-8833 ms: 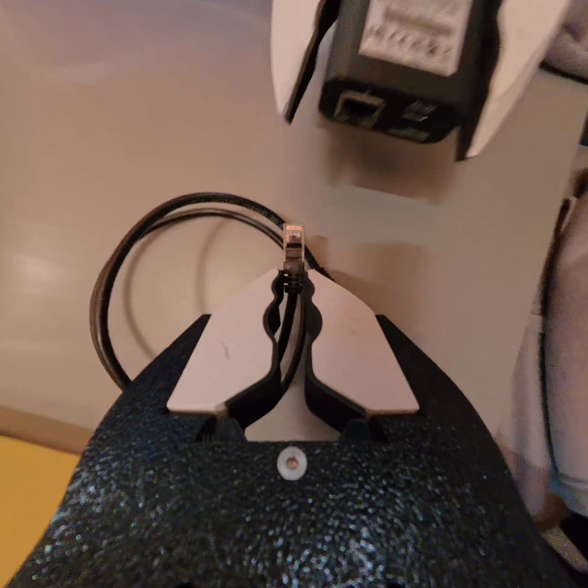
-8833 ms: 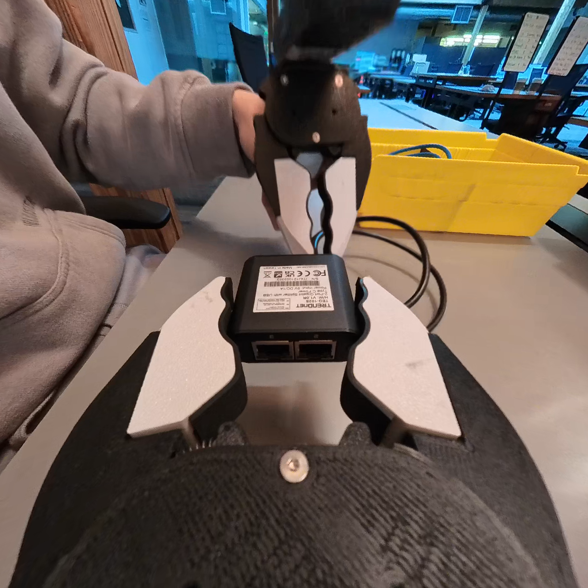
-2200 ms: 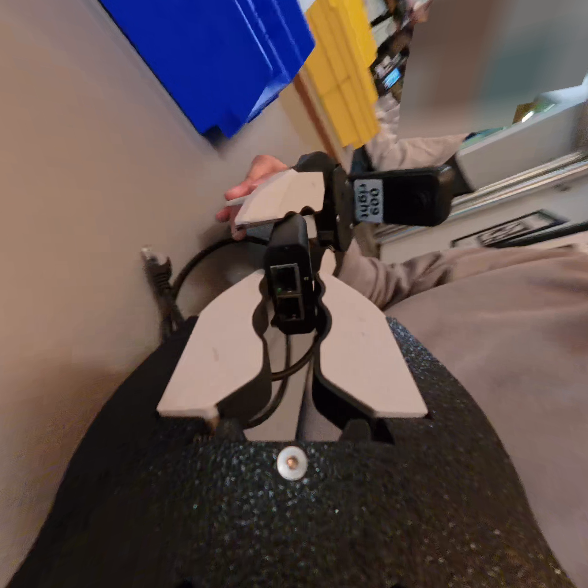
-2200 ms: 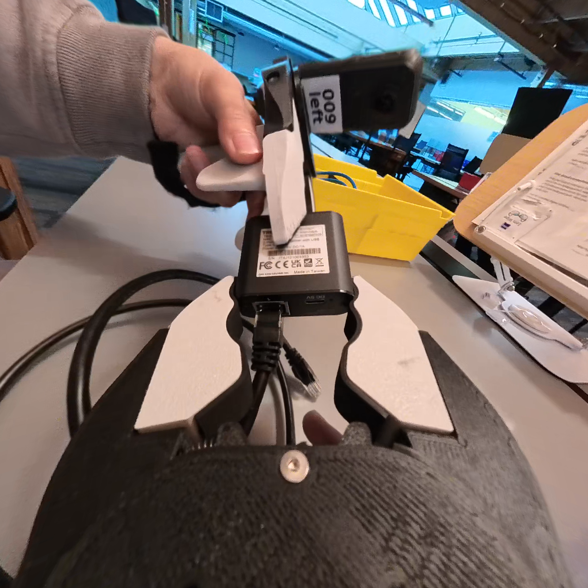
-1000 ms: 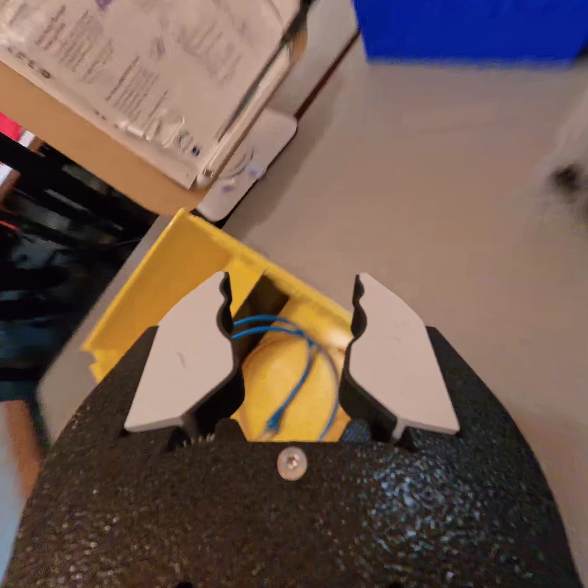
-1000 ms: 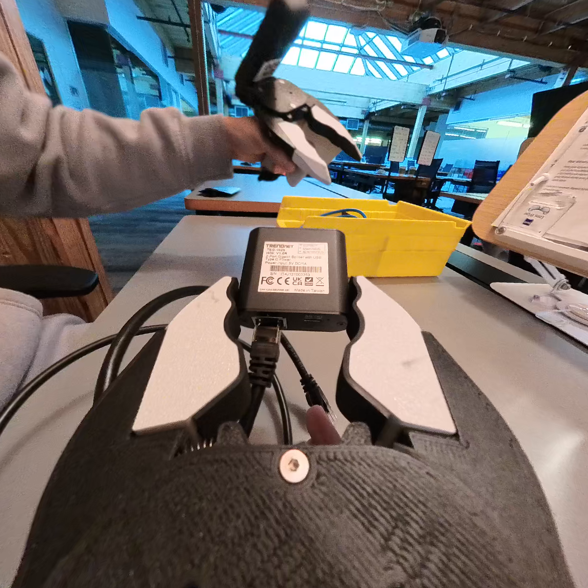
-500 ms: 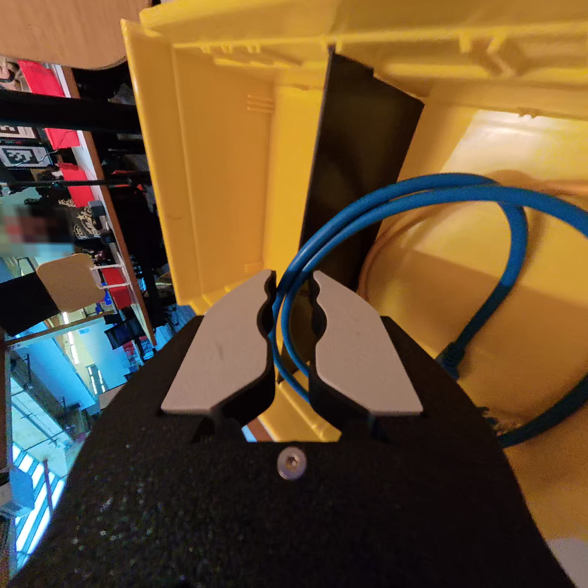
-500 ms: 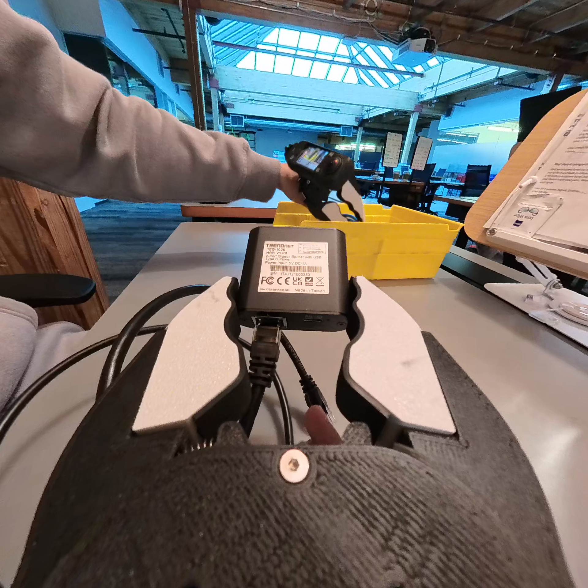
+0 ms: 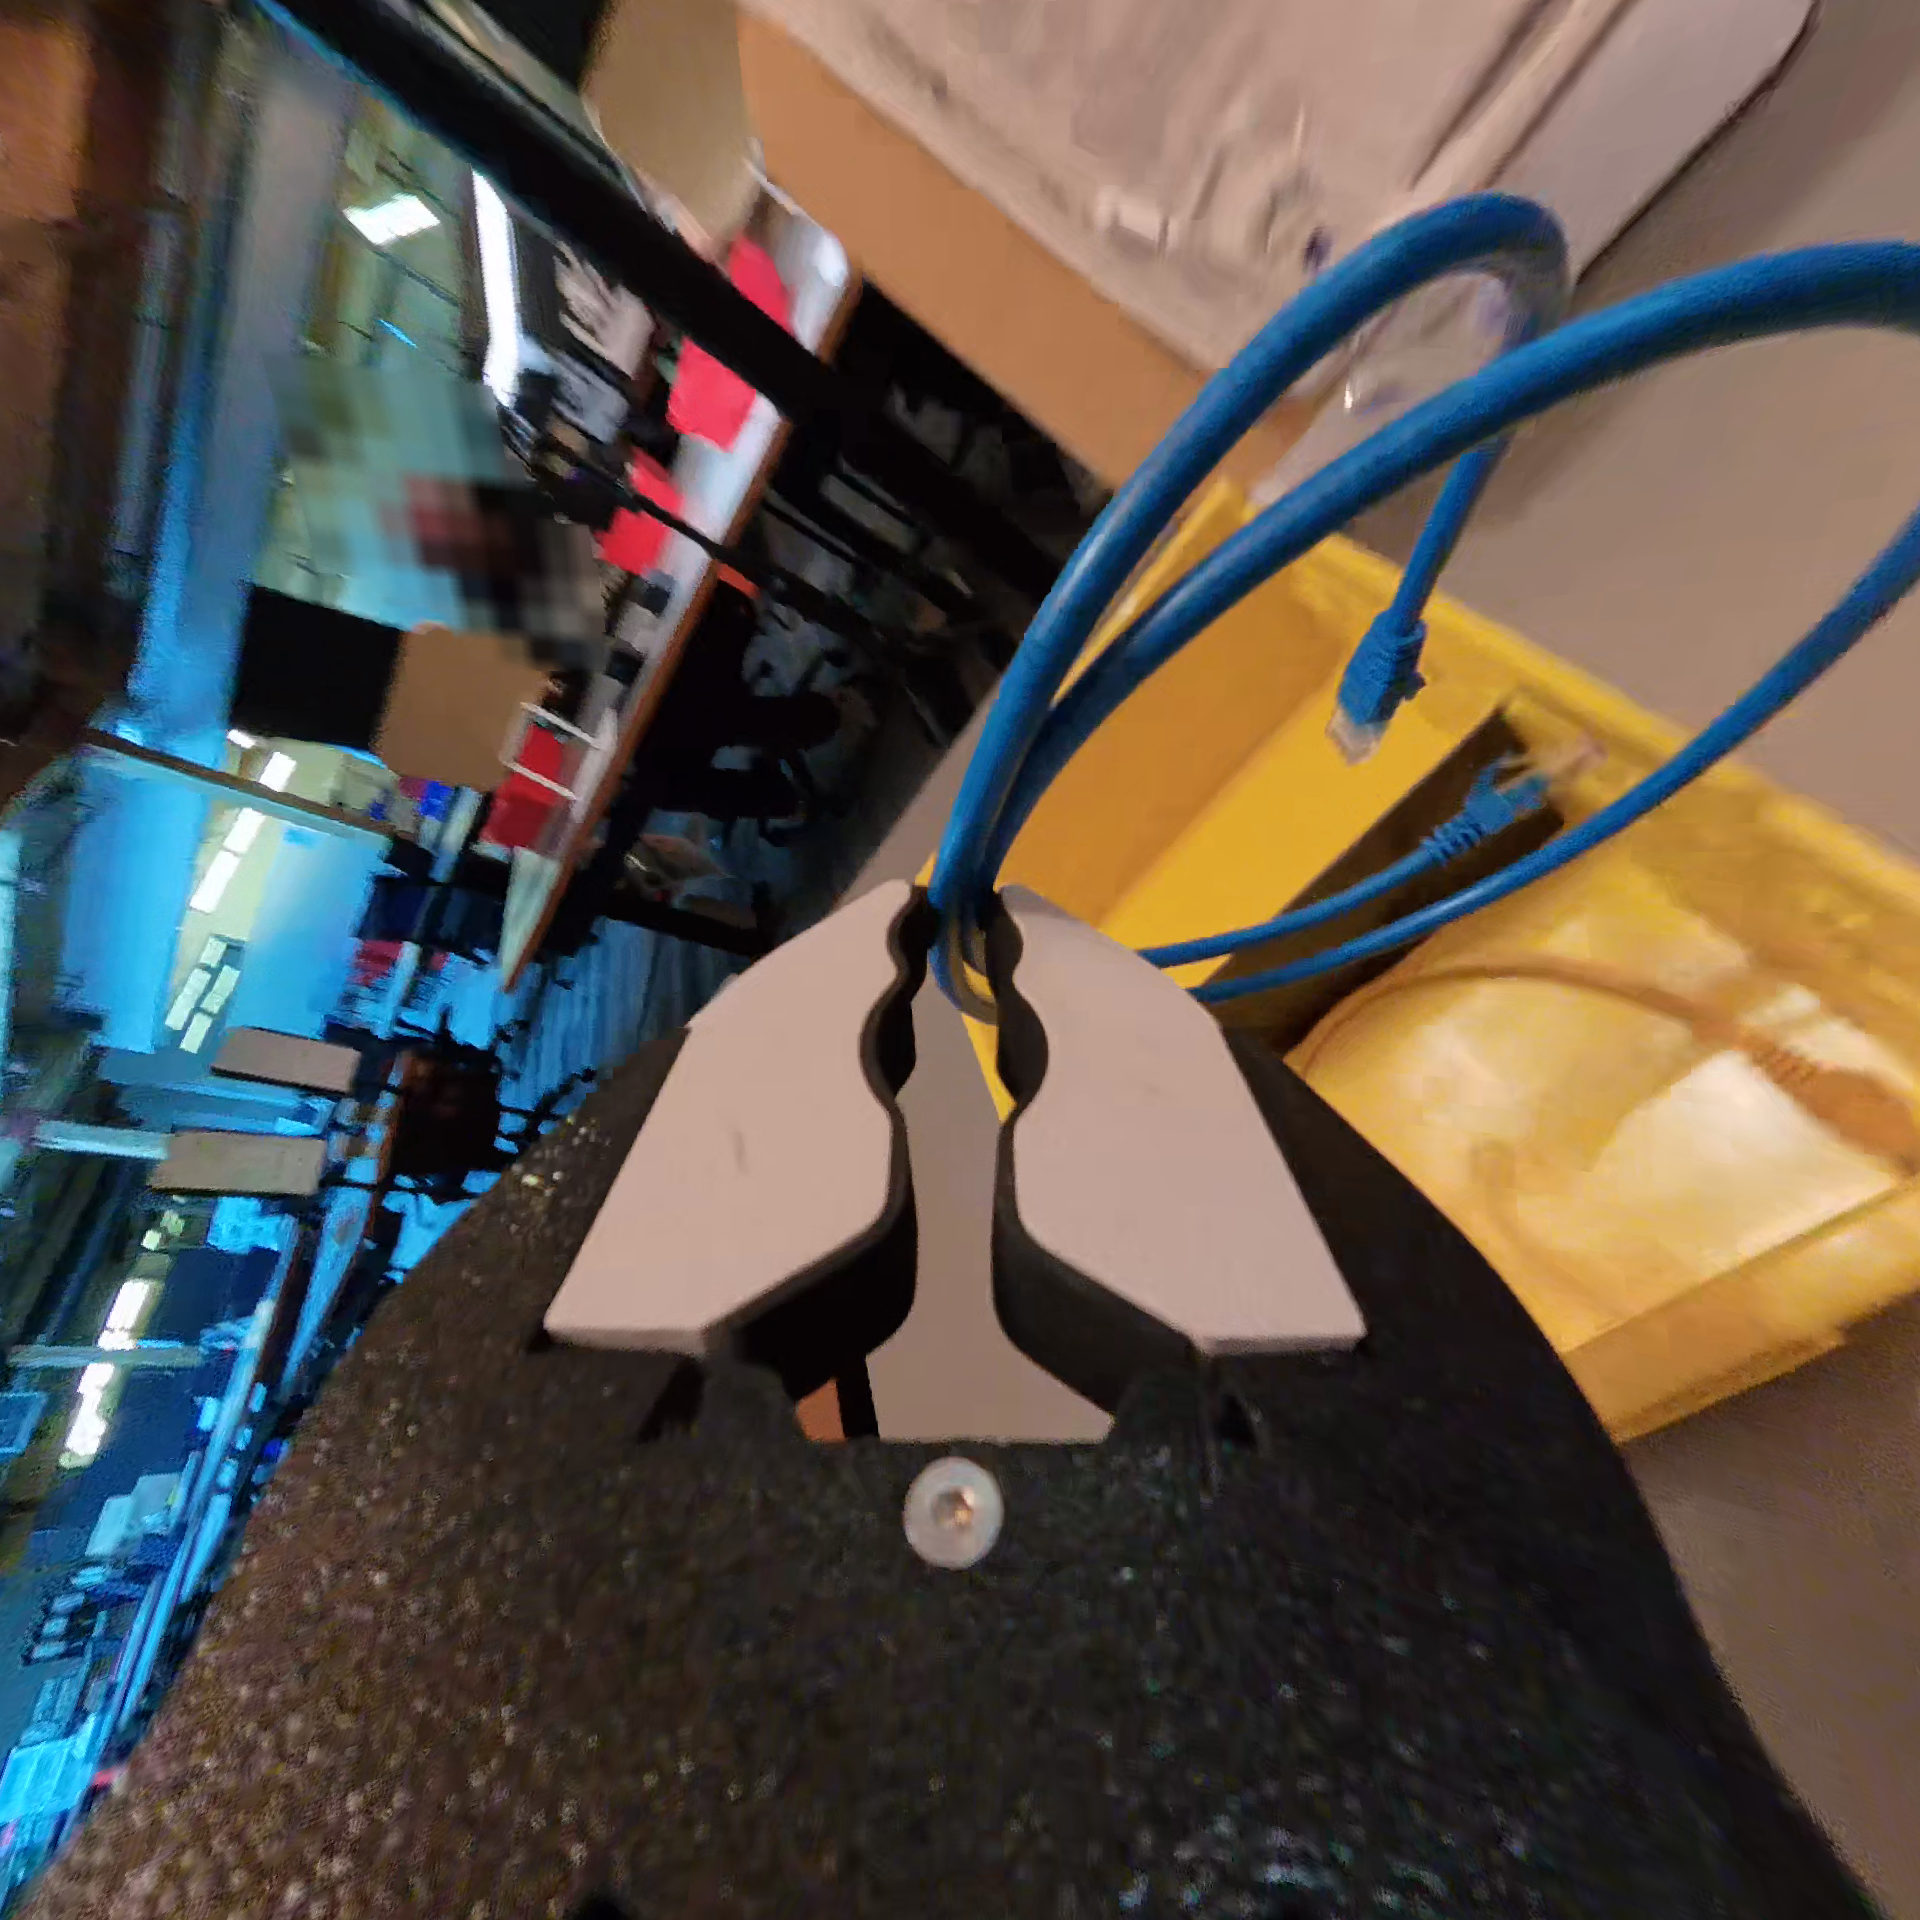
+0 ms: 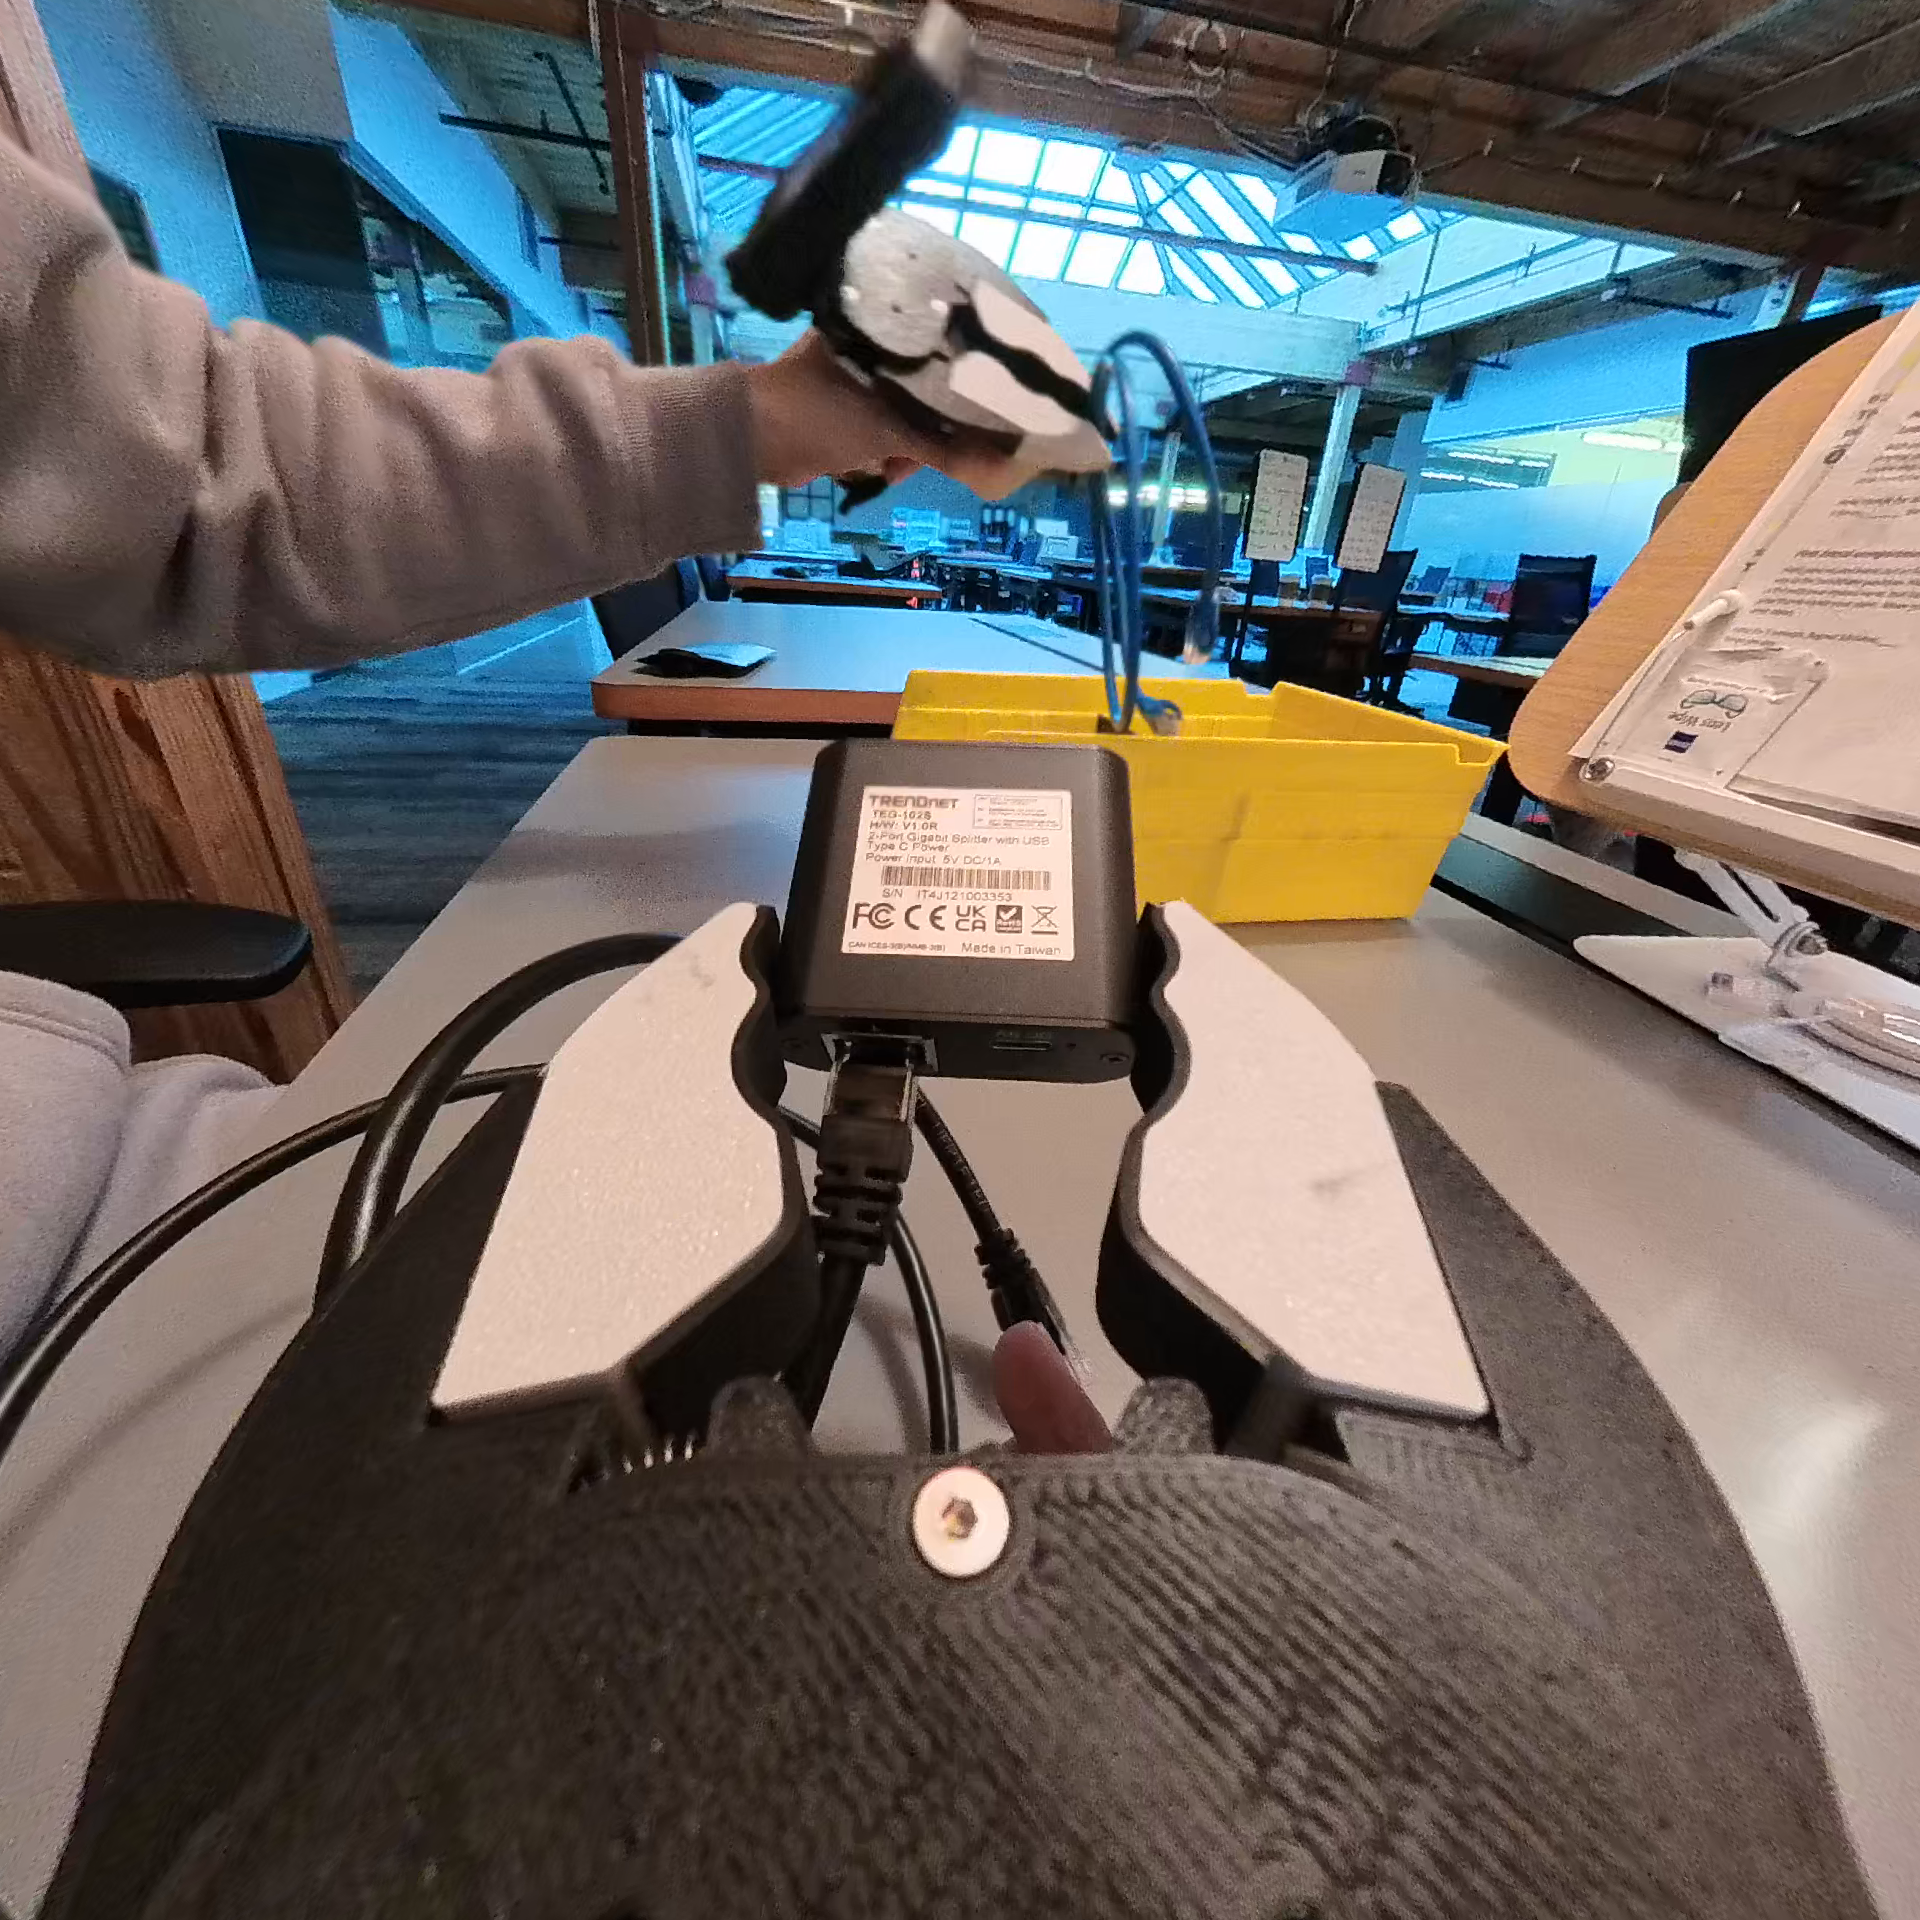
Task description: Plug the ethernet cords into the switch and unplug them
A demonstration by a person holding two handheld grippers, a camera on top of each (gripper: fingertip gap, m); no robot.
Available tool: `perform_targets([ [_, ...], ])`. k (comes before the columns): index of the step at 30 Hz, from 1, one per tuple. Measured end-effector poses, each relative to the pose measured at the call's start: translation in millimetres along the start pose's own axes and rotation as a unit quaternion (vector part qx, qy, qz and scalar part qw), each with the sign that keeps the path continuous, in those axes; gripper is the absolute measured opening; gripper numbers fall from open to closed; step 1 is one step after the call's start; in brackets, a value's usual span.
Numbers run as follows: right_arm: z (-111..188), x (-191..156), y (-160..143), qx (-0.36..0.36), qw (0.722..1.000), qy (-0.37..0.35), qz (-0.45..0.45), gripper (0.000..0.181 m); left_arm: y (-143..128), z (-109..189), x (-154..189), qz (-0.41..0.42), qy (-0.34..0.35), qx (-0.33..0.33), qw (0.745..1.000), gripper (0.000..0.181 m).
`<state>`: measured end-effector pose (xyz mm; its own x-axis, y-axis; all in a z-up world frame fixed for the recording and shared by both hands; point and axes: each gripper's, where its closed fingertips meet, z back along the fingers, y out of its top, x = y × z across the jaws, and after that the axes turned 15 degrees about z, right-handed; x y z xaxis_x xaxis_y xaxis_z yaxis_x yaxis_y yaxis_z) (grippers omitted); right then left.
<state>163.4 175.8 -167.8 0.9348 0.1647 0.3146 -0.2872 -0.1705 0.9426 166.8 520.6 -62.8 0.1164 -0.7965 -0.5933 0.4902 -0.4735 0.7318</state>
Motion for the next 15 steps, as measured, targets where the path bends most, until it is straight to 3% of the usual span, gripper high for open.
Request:
perform_targets([
  [1, 1, 1, 1, 0.003, 1.000, -0.004, 0.000, 0.066, 11, 15, 8, -0.001, 0.017, 0.031, 0.999, 0.009],
  [4, 6, 8, 3, 0.015, 1.000, -0.021, -0.001, 0.066, 34, 63, 54, 0.004, 0.051, 0.123, 0.991, 0.005],
  [6, 10, 13, 5, 0.026, 0.999, -0.032, -0.008, 0.066, 35, 89, 96, 0.006, 0.048, 0.164, 0.985, 0.005],
  [10, 16, 18, 7, 0.038, 0.998, -0.040, -0.013, 0.066, 8, 115, 162, -0.042, 0.048, 0.204, 0.977, 0.005],
  [15, 13, 13, 6, 0.029, 0.999, -0.031, -0.001, 0.066, -42, 129, 181, -0.035, 0.045, 0.176, 0.983, 0.005],
])
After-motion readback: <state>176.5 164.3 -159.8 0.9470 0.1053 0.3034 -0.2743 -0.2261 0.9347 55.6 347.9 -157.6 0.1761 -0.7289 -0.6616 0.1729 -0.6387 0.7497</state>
